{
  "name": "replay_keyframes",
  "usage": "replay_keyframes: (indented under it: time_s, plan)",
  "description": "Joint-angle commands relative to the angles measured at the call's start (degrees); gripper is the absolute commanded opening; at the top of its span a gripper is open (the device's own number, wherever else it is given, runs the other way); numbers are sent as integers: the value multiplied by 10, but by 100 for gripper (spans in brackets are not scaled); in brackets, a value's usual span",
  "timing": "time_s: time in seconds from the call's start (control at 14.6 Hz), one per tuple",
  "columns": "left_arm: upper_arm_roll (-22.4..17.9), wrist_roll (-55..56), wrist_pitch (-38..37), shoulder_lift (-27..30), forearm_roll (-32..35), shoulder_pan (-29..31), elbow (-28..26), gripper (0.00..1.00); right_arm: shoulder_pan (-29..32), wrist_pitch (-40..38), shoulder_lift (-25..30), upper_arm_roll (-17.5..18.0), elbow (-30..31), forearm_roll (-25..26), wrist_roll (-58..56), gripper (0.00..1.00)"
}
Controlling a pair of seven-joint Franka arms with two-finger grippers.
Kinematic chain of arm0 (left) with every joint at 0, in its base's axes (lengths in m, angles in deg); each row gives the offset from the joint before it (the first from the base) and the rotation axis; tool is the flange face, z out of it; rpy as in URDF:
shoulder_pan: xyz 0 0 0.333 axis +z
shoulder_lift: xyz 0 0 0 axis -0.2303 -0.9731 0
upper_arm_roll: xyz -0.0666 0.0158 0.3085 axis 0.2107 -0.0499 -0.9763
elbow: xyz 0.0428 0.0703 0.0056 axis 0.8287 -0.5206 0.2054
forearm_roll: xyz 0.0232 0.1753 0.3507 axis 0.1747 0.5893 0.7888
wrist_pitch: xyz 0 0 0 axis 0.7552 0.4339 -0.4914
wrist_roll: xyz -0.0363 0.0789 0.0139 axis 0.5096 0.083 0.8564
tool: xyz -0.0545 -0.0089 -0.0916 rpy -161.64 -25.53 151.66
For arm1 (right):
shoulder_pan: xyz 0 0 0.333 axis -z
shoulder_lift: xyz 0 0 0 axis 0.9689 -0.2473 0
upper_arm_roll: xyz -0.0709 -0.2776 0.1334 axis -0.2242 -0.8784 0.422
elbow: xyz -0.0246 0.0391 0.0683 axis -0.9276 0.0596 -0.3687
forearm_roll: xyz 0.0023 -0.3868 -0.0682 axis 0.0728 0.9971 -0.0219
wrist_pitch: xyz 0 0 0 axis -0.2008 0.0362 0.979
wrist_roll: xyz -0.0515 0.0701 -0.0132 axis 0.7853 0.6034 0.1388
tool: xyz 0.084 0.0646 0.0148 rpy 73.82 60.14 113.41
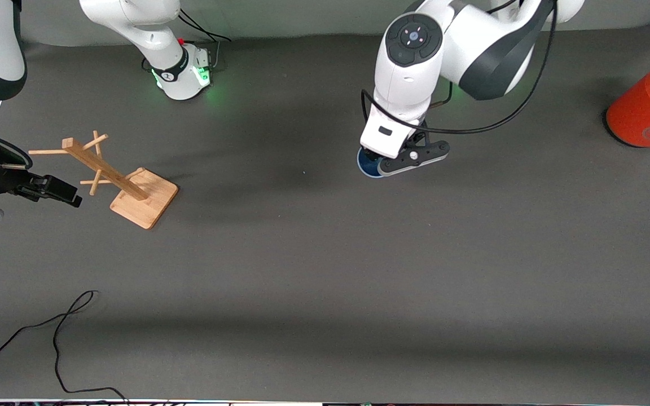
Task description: Rotate and upright cup with both arms
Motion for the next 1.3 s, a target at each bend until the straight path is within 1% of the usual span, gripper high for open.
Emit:
replay_keyframes:
  time_s: [0.0, 0.14, 0.21, 0.27, 0.48, 0.62, 1.03, 1.1, 1.17, 1.23]
  plan:
    - [-3, -5, 143, 24, 17, -33, -133, 0, -4, 20, 9, -4, 17, 1, -8, 100]
    - [-3, 1, 232, 9, 24, -53, -190, 0, -4, 20, 8, -4, 18, 2, -8, 100]
    - [-3, 6, 269, -13, 28, -64, -202, 0, -4, 21, 8, -4, 18, 2, -8, 100]
    - [-3, 21, 294, -39, 39, -70, -202, 0, -4, 25, 7, -4, 19, 3, -8, 100]
    - [-3, 128, 351, -100, 143, -83, -200, 0, -6, 26, 8, -3, 19, 11, -7, 100]
    - [-3, 166, 365, -117, 176, -86, -199, 0, -7, 24, 11, -3, 20, 11, -7, 100]
    - [-3, 162, 373, -122, 178, -82, -198, 0, -7, 25, 15, -3, 27, 11, -7, 100]
    - [-3, 161, 366, -121, 178, -81, -196, 34, -7, 25, 15, -3, 27, 11, -7, 100]
    - [-3, 161, 360, -118, 178, -81, -196, 84, -7, 24, 16, -3, 27, 11, -7, 100]
    - [-3, 162, 355, -115, 178, -81, -194, 100, -7, 25, 16, -3, 27, 11, -7, 100]
